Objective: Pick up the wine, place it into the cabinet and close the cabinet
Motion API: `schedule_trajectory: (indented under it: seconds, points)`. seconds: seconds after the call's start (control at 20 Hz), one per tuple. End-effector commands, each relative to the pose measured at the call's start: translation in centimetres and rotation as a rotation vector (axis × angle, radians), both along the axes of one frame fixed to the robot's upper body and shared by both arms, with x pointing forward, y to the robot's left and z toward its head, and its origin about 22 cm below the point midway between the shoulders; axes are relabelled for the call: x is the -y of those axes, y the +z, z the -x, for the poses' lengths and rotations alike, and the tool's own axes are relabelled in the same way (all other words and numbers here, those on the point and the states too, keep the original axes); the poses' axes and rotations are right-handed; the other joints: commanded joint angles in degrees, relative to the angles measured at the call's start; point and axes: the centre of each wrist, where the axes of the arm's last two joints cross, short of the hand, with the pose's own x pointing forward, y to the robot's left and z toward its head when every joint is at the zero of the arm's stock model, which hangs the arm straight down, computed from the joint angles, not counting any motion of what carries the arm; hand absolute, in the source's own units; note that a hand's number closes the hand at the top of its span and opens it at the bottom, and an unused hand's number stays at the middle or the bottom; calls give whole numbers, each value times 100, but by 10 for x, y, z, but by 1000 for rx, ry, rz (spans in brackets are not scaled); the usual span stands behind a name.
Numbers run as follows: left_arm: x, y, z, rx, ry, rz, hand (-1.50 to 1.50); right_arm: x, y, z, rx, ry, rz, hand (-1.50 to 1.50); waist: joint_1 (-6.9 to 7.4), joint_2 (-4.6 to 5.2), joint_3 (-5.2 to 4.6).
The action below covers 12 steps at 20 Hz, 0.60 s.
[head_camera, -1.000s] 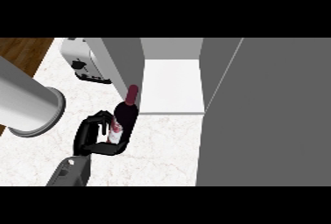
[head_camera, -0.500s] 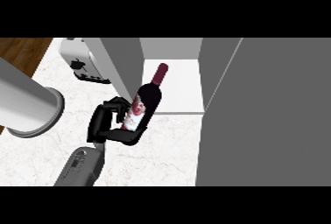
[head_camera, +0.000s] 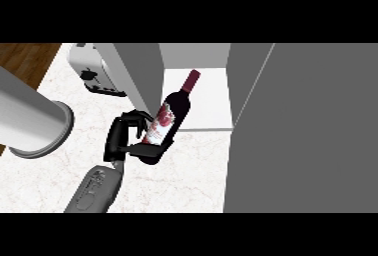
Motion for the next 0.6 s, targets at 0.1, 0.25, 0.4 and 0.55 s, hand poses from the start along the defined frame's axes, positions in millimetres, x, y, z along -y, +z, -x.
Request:
schedule_trajectory:
  seconds: [0.1,0.25,0.4,0.55]
  points:
    - [63,41,-27,18,-105,26,150,3,23,18,35,37,-54,-150,-186,47,-29]
    - [67,44,-31,0,-91,52,150,4,10,12,33,44,-62,-150,-250,59,-26]
    - [74,39,-29,-11,-65,16,150,-1,8,7,39,57,-56,-150,-286,79,-31]
    - [77,37,-29,-31,-25,-3,150,3,6,10,40,62,-59,-150,-409,82,-27]
